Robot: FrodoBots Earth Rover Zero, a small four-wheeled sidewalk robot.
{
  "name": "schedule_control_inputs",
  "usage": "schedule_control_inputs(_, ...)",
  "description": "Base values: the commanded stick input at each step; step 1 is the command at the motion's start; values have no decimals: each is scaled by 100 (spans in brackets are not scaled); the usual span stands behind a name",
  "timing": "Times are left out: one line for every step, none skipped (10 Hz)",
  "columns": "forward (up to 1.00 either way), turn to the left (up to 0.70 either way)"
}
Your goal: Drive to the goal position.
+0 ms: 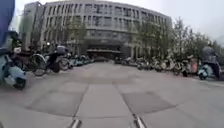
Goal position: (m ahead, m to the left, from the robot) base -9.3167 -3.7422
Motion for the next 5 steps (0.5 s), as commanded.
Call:
schedule_control_inputs(100, 5)
schedule_control_inputs(100, 5)
schedule_control_inputs(100, 5)
schedule_control_inputs(100, 5)
schedule_control_inputs(100, 5)
